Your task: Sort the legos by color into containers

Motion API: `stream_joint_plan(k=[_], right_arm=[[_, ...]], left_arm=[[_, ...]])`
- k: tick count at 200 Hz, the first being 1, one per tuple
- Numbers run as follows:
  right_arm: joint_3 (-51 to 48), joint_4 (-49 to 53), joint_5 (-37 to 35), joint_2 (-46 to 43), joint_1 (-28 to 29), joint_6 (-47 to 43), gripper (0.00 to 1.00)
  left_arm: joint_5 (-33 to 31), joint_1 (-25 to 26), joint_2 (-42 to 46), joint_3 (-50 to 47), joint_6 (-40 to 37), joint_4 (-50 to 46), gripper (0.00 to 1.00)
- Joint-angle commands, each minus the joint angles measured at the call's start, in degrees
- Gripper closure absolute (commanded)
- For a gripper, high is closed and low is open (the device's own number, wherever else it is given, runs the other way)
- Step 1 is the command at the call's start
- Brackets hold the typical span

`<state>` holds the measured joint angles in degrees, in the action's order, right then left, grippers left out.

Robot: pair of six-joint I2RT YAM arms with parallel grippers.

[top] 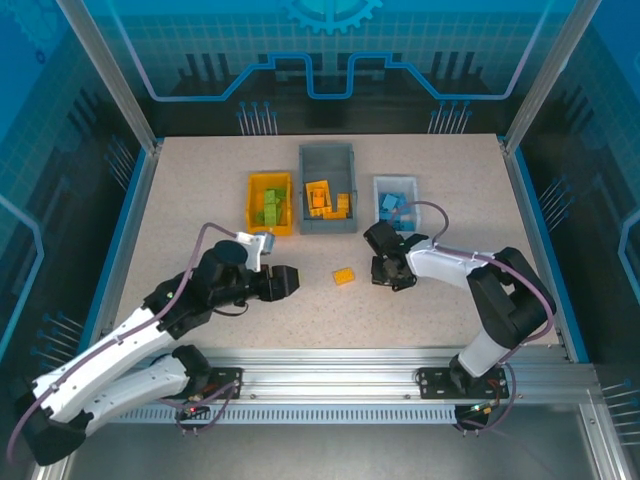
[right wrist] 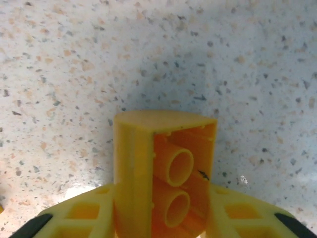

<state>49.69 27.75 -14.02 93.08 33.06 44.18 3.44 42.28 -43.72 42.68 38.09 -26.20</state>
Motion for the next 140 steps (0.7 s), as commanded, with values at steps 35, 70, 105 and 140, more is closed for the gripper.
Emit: stream_joint_plan(k=[35,70,105,140], right_arm=[[11.28,4.21,-11.83,-3.54,12.41,-6.70,0.73],[25.98,7.93,-10.27,4.95,12.35,-9.06,0.72],[46.33,15.42,-9.17,20.03,8.62,-8.53,0.71],[65.06,22.61,-11.69,31.99,5.40,-8.97,0.69]], left_arm=[[-13.47,0.23,7.06,0.88,4.09,-7.14,0.45],[-15.84,0.18,4.15,2.66,3.93,-5.82,0.45],[-13.57,0.20,0.01,2.33,4.07,-3.44,0.45],[-11.29,0.23,-2.93,1.50,4.10,-2.16,0.45]])
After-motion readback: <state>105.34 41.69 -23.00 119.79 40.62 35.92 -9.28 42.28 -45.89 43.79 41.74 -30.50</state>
